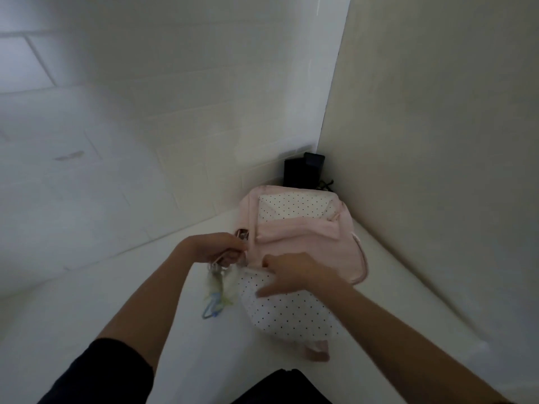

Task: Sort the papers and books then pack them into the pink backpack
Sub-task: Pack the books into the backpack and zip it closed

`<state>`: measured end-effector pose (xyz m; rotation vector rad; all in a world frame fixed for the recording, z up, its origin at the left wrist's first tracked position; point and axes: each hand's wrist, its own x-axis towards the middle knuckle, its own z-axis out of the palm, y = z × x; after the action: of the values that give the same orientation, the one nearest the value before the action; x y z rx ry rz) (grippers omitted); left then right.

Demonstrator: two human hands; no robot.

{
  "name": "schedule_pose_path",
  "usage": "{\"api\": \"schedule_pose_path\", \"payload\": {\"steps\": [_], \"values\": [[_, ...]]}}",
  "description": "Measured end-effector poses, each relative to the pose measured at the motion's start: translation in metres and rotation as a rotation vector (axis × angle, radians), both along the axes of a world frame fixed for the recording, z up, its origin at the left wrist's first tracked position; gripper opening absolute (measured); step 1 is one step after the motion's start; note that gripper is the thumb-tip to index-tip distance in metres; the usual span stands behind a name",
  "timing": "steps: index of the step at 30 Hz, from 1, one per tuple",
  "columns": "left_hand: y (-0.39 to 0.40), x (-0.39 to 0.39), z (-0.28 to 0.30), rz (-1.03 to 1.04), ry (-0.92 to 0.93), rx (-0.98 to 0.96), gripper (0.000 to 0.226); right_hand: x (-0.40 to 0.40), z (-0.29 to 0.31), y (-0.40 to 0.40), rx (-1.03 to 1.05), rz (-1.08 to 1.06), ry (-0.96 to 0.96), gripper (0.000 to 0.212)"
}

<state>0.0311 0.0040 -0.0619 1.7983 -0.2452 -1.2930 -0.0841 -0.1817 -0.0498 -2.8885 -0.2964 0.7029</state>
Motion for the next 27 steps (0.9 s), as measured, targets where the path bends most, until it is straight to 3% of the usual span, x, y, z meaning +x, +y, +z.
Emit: {"api": "schedule_pose_path", "payload": {"steps": [2, 5, 10, 14, 22, 27], "values": [[-0.005, -0.003, 0.0, 0.027, -0.018, 0.022, 0.035, 0.001, -0.014, 0.031, -0.02, -0.009, -0.07, 0.066], [0.001, -0.009, -0.007, 0.007, -0.296, 0.228, 0.037, 0.003, -0.018, 0.036, 0.071, -0.075, -0.109, 0.056], [-0.011, -0.007, -0.019, 0.095, -0.52, 0.201, 0.042, -0.001, -0.007, 0.02, 0.125, -0.071, -0.103, 0.044], [-0.029, 0.008, -0.009, 0.025, -0.814, 0.342, 0.04, -0.005, 0.007, 0.015, 0.115, -0.075, -0.124, 0.045], [0.007, 0.037, -0.003, 0.104, -0.965, 0.574, 0.032, -0.035, 0.032, 0.0, 0.065, 0.143, -0.28, 0.054], [-0.009, 0.029, -0.017, 0.0, -1.104, 0.655, 0.034, -0.047, 0.03, 0.002, 0.046, 0.269, -0.257, 0.054]]}}
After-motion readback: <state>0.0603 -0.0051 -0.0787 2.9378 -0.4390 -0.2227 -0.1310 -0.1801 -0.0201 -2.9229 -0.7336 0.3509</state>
